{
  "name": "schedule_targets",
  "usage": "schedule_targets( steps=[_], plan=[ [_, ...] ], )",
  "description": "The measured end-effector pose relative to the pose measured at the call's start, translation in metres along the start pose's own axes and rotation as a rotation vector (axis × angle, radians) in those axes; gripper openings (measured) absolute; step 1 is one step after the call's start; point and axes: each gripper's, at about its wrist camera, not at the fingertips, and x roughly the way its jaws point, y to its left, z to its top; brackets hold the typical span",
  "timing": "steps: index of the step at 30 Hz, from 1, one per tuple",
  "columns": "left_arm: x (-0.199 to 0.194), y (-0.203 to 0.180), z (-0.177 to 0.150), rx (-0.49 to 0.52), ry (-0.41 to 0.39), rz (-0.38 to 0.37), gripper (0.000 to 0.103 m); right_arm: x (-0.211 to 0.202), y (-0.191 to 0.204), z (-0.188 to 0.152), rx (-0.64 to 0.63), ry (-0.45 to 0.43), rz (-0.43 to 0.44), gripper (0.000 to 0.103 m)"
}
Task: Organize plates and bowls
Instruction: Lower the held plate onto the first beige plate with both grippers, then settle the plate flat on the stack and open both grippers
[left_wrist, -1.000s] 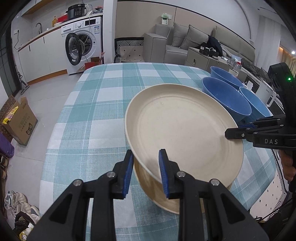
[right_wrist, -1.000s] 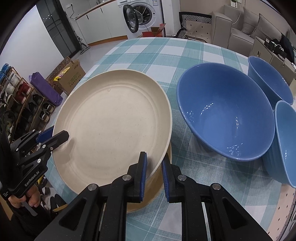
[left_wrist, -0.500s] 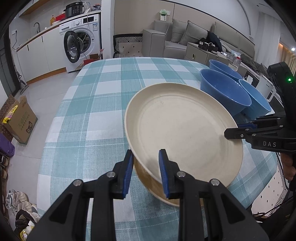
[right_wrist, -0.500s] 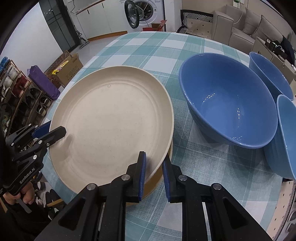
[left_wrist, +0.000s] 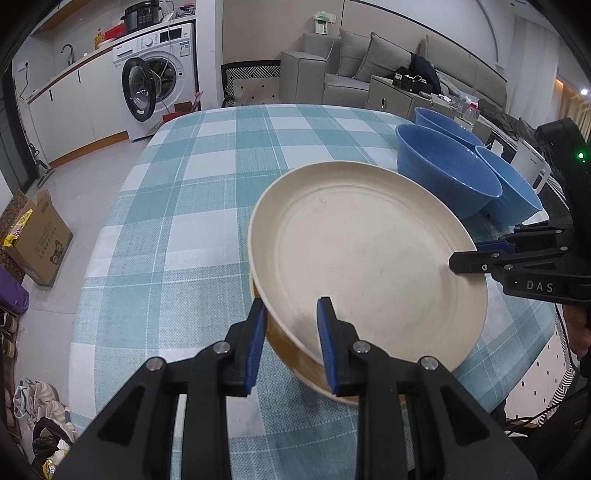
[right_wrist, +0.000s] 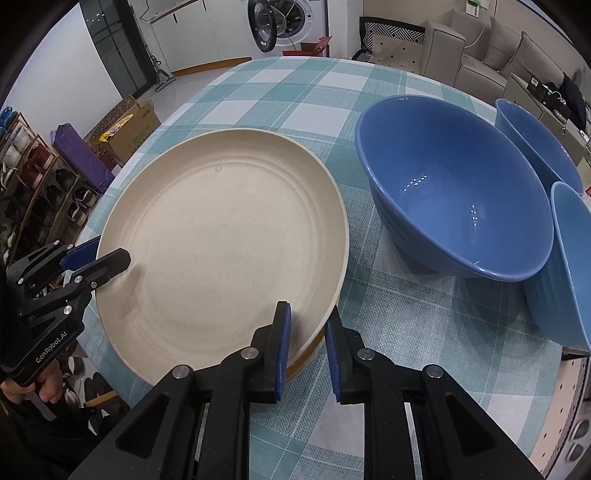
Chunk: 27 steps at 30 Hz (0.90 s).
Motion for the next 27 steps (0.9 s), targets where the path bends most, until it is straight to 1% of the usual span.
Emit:
schedule_targets(
  steps=[10,21,27],
  plan=[
    [0.002,-0.004,-0.002,0.021,0.013,0.000,0.025,0.007,0.003,0.002,-0.012,0.017,-0.022,0.018],
    [0.001,-0.009,-0.004,0.056,0.029,-0.001,0.030,0.012,0.002,0.000,-0.028,0.035,-0.042,0.021],
    [0.000,-0.010,-0.006,0.070,0.039,0.004,0.030,0.016,0.006,0.001,-0.043,0.048,-0.043,0.022]
  ],
)
